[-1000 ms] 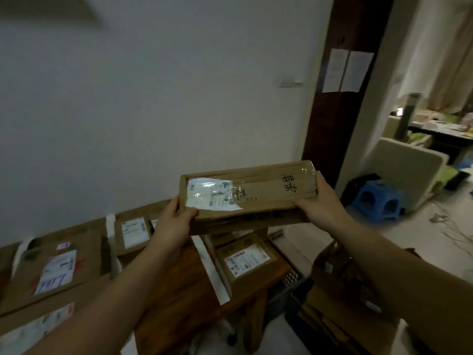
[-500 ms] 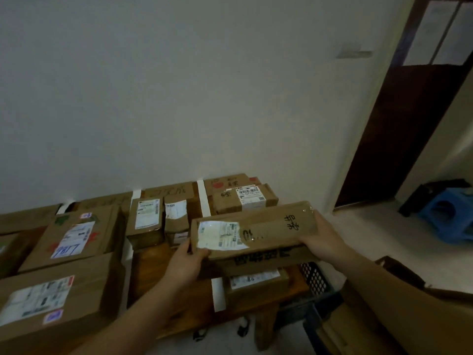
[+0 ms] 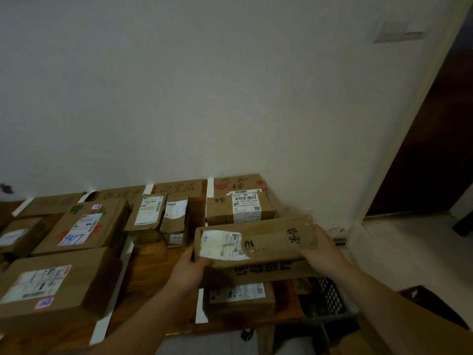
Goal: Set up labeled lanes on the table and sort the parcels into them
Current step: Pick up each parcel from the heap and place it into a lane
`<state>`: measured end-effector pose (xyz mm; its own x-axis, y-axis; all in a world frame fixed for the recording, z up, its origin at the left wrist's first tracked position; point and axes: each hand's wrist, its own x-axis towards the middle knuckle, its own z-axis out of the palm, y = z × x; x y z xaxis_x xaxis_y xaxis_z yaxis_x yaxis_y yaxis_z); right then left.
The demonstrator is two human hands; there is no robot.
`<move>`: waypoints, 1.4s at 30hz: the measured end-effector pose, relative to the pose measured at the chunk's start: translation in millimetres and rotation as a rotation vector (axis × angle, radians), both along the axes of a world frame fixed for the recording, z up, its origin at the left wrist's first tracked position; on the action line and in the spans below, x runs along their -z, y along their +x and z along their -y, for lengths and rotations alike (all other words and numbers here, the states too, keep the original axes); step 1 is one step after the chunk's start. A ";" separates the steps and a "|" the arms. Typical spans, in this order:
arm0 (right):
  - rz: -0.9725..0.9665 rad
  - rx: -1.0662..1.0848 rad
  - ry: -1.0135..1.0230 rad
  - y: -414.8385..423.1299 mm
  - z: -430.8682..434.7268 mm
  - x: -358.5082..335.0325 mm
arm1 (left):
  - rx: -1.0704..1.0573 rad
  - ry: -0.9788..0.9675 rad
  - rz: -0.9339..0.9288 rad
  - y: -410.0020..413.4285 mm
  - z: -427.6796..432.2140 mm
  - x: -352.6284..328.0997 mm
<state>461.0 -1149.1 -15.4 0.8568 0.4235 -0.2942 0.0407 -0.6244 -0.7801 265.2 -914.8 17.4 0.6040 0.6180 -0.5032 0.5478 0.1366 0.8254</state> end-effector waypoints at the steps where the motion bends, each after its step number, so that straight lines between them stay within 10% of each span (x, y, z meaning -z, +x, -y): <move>1: 0.001 -0.001 -0.013 0.2 -0.7 -3.0 | 0.002 0.007 -0.007 3.8 -1.3 0.3; 25: 0.321 -0.157 -0.406 -14.9 -38.1 -59.2 | 0.270 0.391 -0.088 -24.2 -35.3 -37.6; 42: 0.529 -0.685 -0.234 -255.8 -369.6 -134.1 | -0.021 0.703 -0.229 -314.7 -284.3 -111.3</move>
